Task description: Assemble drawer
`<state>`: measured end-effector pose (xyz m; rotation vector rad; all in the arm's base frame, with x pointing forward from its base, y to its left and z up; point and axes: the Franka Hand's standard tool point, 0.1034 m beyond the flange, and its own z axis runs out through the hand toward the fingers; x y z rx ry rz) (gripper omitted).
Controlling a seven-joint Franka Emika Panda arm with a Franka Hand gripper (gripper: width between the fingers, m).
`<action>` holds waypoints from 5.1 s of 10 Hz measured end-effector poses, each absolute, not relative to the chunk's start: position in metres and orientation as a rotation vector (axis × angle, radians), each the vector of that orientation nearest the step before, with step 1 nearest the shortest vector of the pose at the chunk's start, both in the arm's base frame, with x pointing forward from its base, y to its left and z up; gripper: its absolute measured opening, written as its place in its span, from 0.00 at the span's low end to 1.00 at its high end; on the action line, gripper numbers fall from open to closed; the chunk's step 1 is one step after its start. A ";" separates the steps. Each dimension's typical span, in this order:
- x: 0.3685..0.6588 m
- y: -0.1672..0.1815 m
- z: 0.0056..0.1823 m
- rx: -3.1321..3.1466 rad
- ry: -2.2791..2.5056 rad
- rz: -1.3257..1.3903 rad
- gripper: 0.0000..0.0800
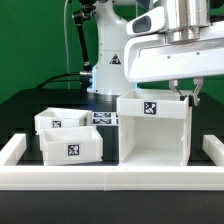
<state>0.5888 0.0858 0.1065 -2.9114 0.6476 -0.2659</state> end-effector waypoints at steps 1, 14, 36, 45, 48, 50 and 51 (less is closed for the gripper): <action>0.593 0.089 0.106 -2.842 0.810 -0.287 0.05; 0.610 0.084 0.115 -2.152 1.774 -0.145 0.07; 0.634 0.062 0.166 -2.419 1.337 -0.167 0.81; 0.612 0.030 0.169 -2.831 0.352 -0.263 0.81; 0.608 0.007 0.170 -2.911 -0.057 -0.290 0.81; 0.595 -0.038 0.160 -2.956 -0.262 -0.314 0.81; 0.587 -0.052 0.151 -2.976 -0.378 -0.318 0.81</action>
Offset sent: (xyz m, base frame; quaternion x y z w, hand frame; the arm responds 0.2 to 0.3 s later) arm 0.0000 0.0000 0.0000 0.0000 0.0000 0.1296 0.9916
